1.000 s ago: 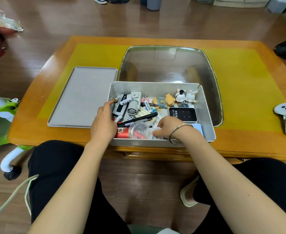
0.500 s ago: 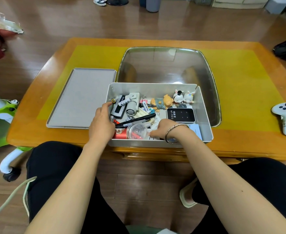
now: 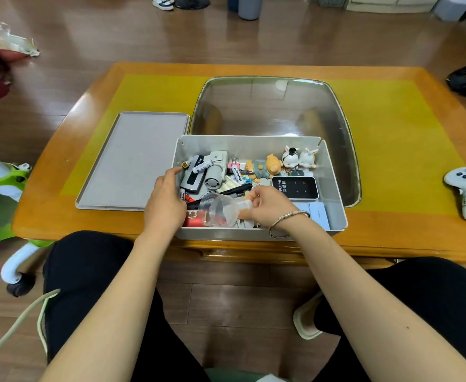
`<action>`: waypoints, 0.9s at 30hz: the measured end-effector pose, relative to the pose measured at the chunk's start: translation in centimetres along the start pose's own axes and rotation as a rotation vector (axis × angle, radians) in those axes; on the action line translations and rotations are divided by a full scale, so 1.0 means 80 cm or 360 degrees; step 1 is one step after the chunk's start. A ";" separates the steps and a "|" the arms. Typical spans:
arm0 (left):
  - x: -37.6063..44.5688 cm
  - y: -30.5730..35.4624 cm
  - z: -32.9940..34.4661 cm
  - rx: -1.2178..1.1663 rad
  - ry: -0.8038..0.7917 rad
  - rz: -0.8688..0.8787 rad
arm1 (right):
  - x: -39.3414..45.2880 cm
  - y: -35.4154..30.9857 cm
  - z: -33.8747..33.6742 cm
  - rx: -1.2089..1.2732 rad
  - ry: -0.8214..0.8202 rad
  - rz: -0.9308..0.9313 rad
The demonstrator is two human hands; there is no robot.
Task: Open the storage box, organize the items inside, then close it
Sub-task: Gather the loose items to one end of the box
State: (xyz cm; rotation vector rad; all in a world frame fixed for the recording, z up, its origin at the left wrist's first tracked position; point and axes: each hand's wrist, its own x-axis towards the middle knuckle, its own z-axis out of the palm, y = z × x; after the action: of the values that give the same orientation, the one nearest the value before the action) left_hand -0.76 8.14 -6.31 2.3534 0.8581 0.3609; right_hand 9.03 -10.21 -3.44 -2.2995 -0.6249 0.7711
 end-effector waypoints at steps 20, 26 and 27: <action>-0.048 0.077 0.025 0.0129 0.0353 0.0836 | -0.035 0.043 -0.014 0.0853 0.0784 -0.0591; -0.053 0.109 0.057 -0.0182 -0.0190 0.0927 | -0.032 0.046 -0.018 0.1000 0.0810 -0.0532; -0.052 0.110 0.059 -0.0184 -0.0196 0.0946 | -0.032 0.046 -0.019 0.1030 0.0800 -0.0525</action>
State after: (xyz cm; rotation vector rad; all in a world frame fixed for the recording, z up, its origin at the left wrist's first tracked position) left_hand 2.45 -2.04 -4.72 2.4497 0.0600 0.4798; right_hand 9.07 -14.91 -4.07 -1.6370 -0.4198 0.1728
